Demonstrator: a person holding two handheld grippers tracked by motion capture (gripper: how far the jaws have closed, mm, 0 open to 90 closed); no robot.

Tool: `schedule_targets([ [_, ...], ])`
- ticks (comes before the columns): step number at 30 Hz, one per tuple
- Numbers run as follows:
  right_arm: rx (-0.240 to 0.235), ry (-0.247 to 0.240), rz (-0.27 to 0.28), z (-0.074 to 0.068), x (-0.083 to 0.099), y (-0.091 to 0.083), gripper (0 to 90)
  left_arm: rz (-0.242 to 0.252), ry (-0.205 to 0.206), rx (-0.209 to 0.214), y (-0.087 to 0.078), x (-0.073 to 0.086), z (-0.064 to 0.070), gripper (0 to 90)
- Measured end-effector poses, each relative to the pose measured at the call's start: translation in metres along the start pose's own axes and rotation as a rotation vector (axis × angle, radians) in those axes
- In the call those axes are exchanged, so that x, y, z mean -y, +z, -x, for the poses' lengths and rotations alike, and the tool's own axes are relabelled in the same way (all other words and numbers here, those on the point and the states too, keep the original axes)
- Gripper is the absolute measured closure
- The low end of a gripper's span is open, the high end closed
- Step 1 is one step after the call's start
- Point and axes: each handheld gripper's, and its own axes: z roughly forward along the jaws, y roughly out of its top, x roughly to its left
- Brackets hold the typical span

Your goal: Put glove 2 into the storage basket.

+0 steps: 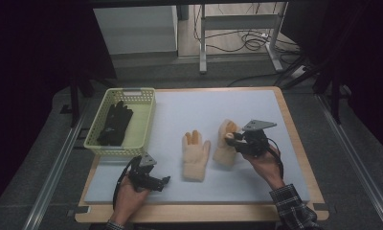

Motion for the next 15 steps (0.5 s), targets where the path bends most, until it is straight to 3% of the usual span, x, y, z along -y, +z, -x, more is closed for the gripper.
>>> schedule_targets([
  [9,-0.139,-0.068,0.014,-0.050,-0.029,0.018,63.1,0.001,0.001,0.000,0.000,0.000,0.000,0.4],
  [12,-0.187,-0.081,0.002,-0.065,-0.035,0.033,63.0,0.001,0.001,-0.001,0.000,0.000,0.000,0.4],
  [15,-0.203,-0.102,-0.023,-0.077,-0.036,0.051,62.8,0.000,0.003,-0.001,0.000,0.000,0.000,0.4],
])
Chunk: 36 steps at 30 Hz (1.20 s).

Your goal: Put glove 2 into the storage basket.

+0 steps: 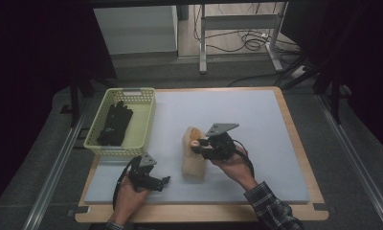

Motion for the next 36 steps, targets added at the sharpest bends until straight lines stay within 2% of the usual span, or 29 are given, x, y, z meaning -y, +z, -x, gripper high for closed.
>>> schedule_targets([
  [5,0.014,-0.024,-0.071,-0.002,0.011,0.028,61.5,0.002,-0.002,-0.001,0.000,0.000,0.000,0.4],
  [9,0.040,-0.027,-0.122,-0.001,0.024,0.041,57.5,0.000,0.000,0.000,0.000,0.000,0.000,0.4],
  [12,0.029,0.009,-0.112,0.001,0.029,0.040,54.0,-0.001,0.000,0.000,0.000,0.000,0.000,0.4],
  [15,0.036,0.019,-0.105,0.001,0.029,0.037,46.8,0.000,0.000,0.000,0.000,0.000,0.000,0.4],
  [20,0.056,0.026,-0.057,0.007,0.026,0.014,44.3,0.002,-0.002,0.000,0.000,0.000,0.000,0.4],
  [22,0.076,0.029,-0.058,0.011,0.027,0.004,46.9,0.002,-0.002,-0.001,0.000,0.000,0.000,0.4],
  [25,0.096,0.044,-0.067,0.015,0.035,-0.008,60.9,0.000,0.001,0.000,0.000,0.000,0.000,0.4],
  [28,0.093,0.052,-0.091,0.015,0.050,-0.015,73.2,0.000,0.000,0.000,0.000,0.000,0.000,0.4],
  [31,0.068,0.057,-0.106,0.011,0.066,-0.014,77.4,0.000,-0.002,0.001,0.000,0.000,0.000,0.4],
  [36,0.035,0.056,-0.141,0.000,0.084,-0.002,77.9,0.000,-0.002,0.001,0.000,0.000,0.000,0.4],
])
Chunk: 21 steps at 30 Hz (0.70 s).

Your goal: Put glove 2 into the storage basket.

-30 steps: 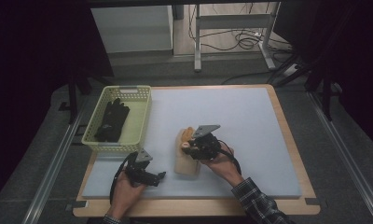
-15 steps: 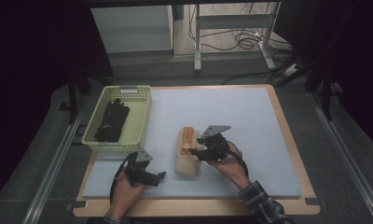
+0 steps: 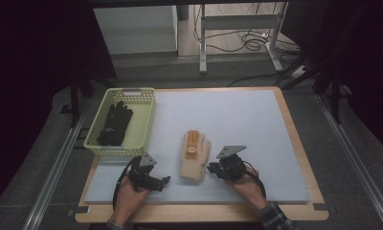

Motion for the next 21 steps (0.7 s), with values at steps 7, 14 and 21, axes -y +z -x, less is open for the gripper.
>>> schedule_targets([
  [7,-0.031,-0.023,0.010,-0.016,-0.006,0.017,77.8,0.000,-0.001,0.000,0.000,0.000,0.000,0.4],
  [14,-0.021,-0.050,0.033,-0.028,-0.020,0.037,76.3,0.000,-0.001,0.000,0.000,0.000,0.000,0.4],
  [21,-0.011,-0.065,0.042,-0.033,-0.033,0.054,75.0,0.000,-0.001,0.000,0.000,0.000,0.000,0.4],
])
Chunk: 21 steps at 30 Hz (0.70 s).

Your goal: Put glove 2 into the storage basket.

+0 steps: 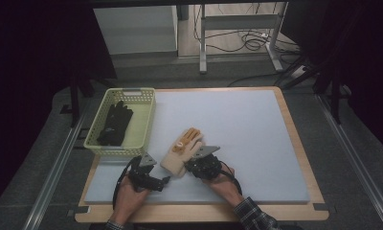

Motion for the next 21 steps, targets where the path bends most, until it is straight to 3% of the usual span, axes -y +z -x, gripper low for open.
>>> schedule_targets([
  [4,0.003,-0.014,-0.004,-0.001,0.000,-0.004,71.5,0.000,0.000,0.000,0.000,0.000,0.000,0.4],
  [9,0.031,0.002,0.012,0.008,0.005,-0.022,67.1,0.000,0.001,0.000,0.000,0.000,0.000,0.4],
  [21,0.162,0.087,0.027,0.044,0.042,-0.075,54.1,0.004,0.007,0.002,-0.002,-0.001,0.002,2.3],
])
